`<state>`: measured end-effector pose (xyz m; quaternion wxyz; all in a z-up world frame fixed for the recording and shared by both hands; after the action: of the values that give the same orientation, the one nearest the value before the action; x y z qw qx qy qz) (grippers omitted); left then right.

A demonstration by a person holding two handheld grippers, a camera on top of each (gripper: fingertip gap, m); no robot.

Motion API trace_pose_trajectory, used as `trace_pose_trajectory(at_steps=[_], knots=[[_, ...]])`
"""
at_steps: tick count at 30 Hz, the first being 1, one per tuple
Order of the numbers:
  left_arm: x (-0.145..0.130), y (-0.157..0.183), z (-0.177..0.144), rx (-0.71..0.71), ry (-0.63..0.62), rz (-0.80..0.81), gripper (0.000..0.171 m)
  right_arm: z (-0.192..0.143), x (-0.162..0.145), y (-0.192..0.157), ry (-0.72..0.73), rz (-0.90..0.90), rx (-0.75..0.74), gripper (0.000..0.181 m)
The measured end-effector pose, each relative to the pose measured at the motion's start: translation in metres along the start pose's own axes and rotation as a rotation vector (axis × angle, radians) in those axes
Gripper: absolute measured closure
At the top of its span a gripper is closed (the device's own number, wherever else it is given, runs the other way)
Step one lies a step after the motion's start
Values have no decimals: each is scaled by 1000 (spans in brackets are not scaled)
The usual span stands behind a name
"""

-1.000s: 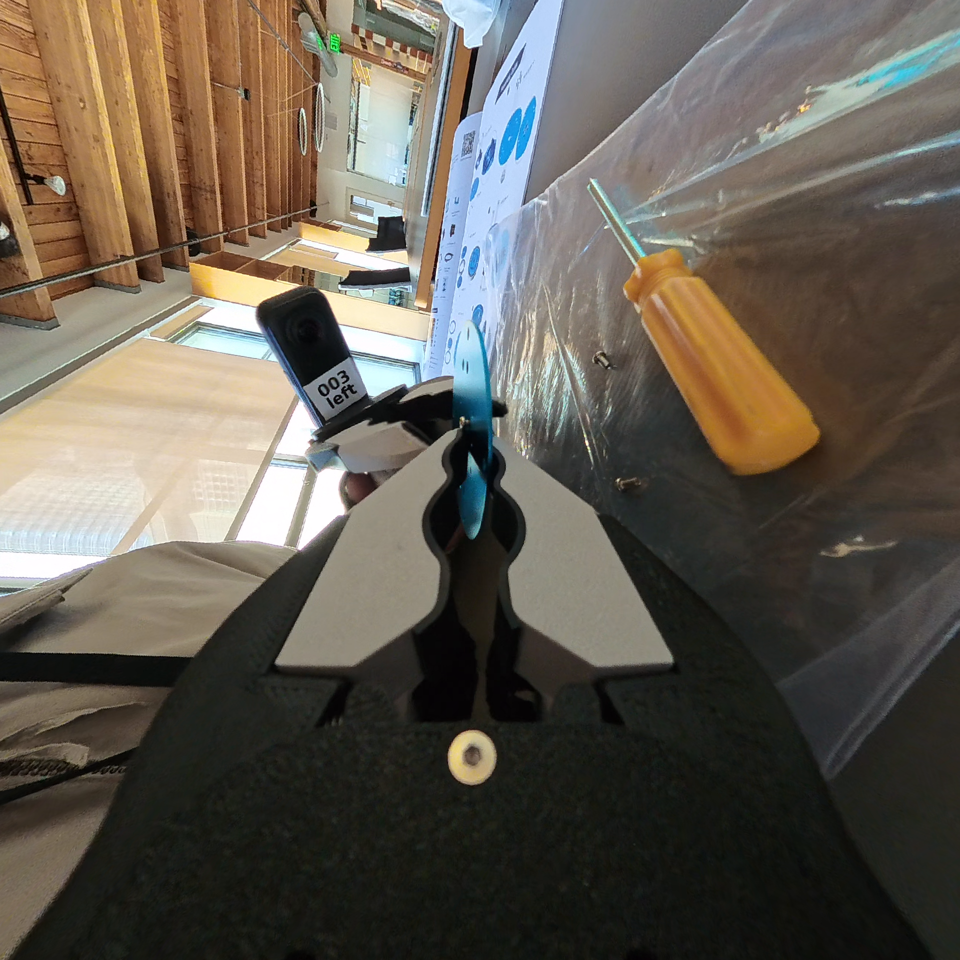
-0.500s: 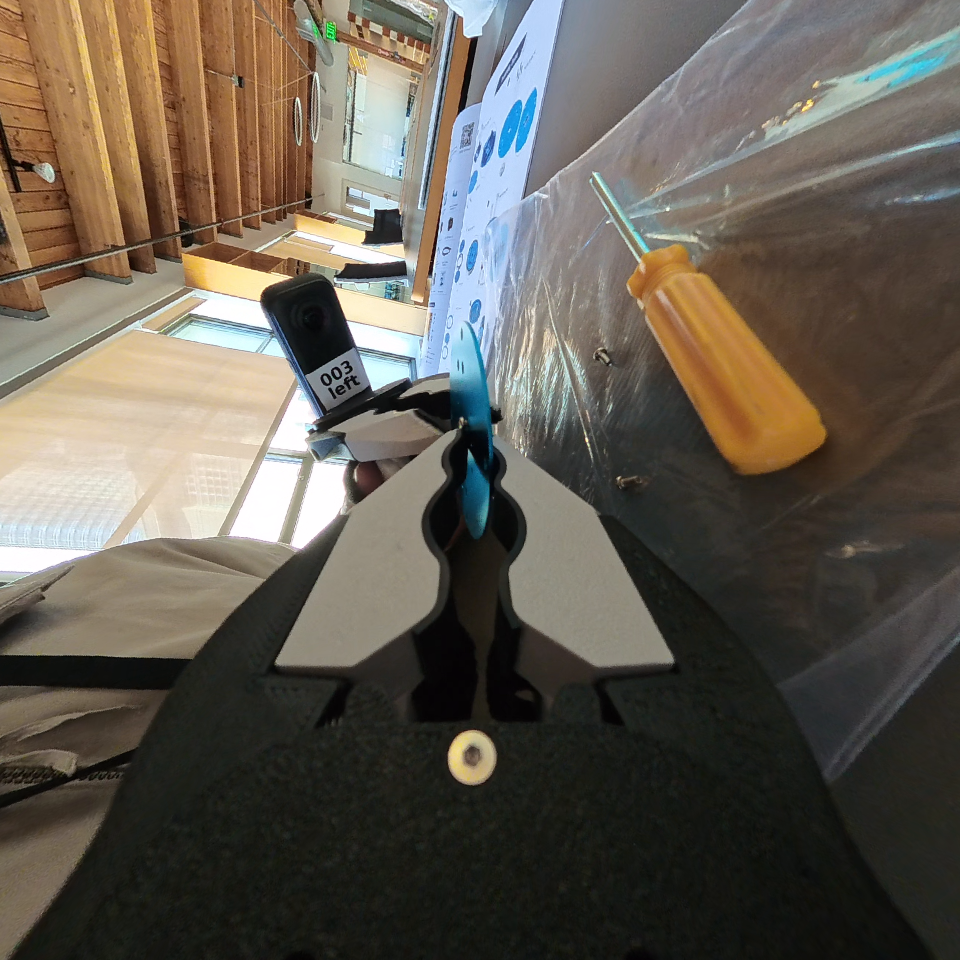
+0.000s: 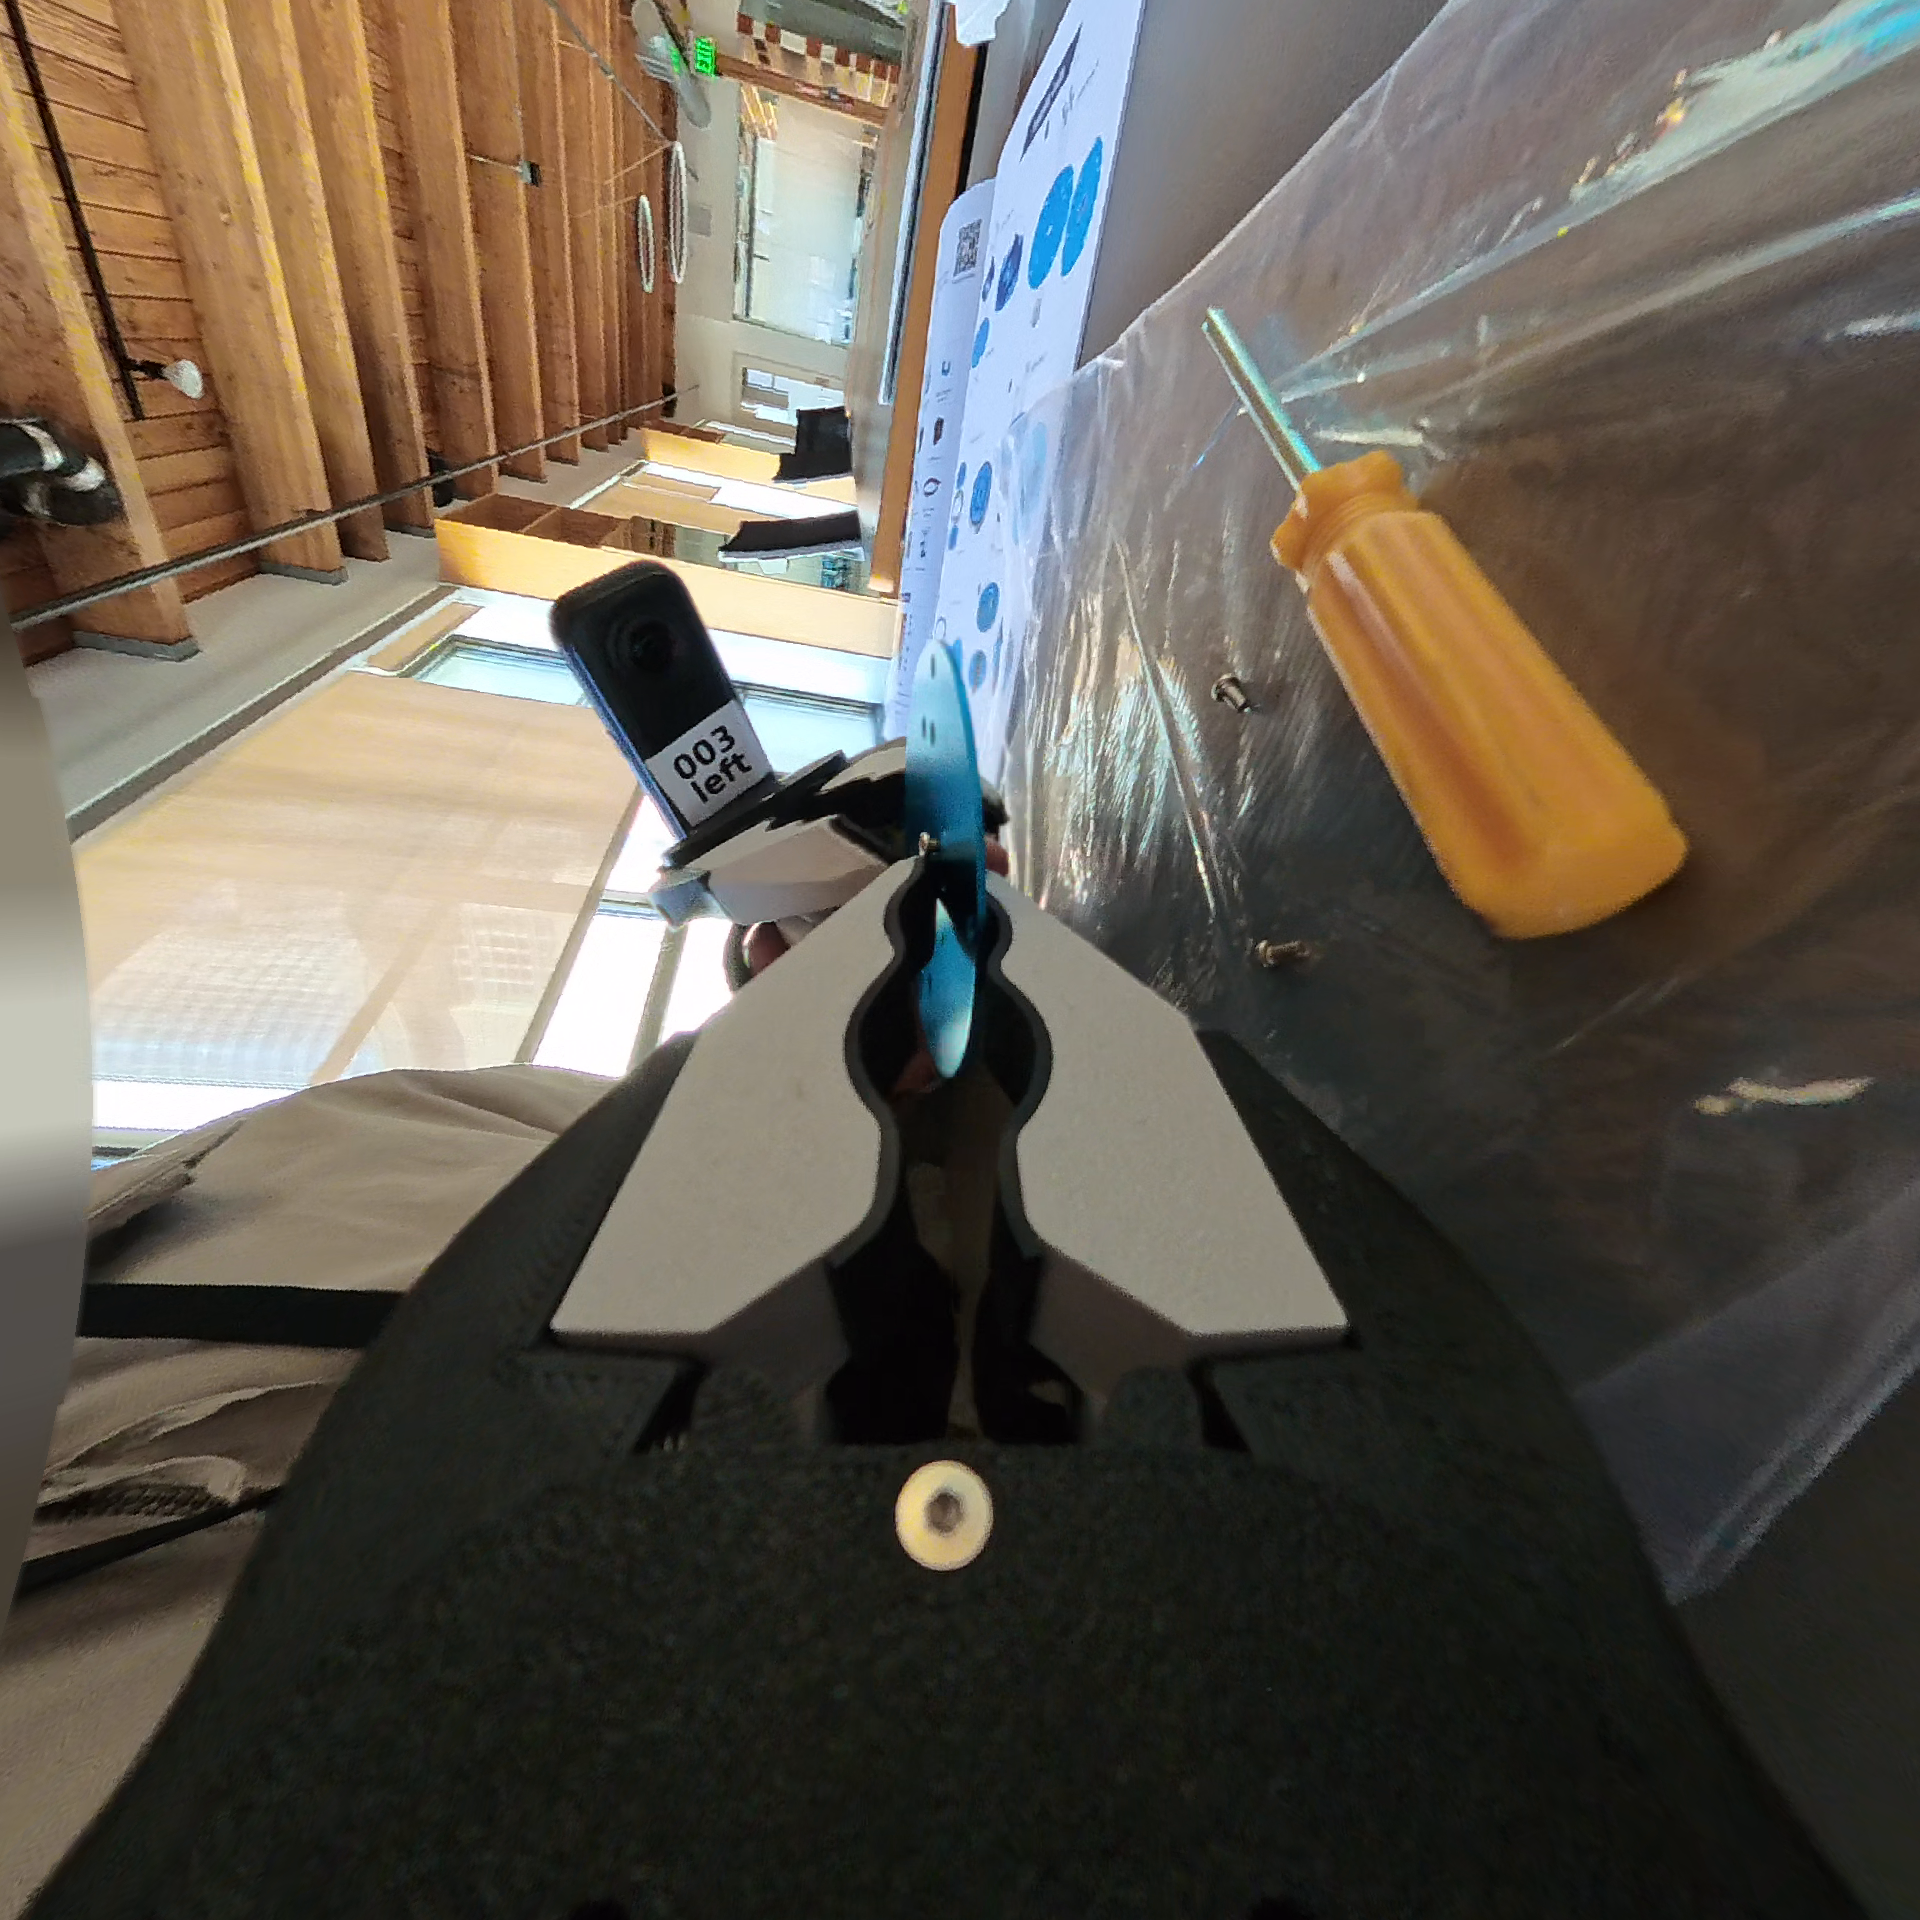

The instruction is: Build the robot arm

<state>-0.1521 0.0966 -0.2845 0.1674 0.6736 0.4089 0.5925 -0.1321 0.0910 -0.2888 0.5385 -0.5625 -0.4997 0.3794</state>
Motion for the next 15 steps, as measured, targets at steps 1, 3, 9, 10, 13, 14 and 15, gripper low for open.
trace_pose_trajectory(at_steps=[1,3,9,10,13,14,15], knots=[[0,1,0,-15,2,-8,151,0,-1,-1,-6,8,9,178],[2,5,-1,-61,9,-35,154,0,-2,-4,-12,35,43,178],[2,12,-1,-94,16,4,156,-2,-3,-9,-23,69,92,178],[2,12,0,-94,18,11,156,-2,-3,-9,-25,68,94,177],[2,12,0,-93,13,3,156,-1,-4,-9,-25,58,86,178],[2,11,-1,-92,11,0,156,-1,-4,-9,-23,48,81,177],[1,11,-1,-91,7,-4,156,-1,-4,-8,-21,37,73,178]])
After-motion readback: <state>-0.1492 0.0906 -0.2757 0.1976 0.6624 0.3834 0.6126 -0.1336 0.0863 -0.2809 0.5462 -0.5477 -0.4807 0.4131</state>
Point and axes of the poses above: each gripper's, where its closed fingertips meet, z out along the fingers, x out of its top, y = z × x across the jaws, the point moved 1 cm from there along -z, back along the fingers, and after that the axes turned 5 degrees about z, right-handed, at the moved point
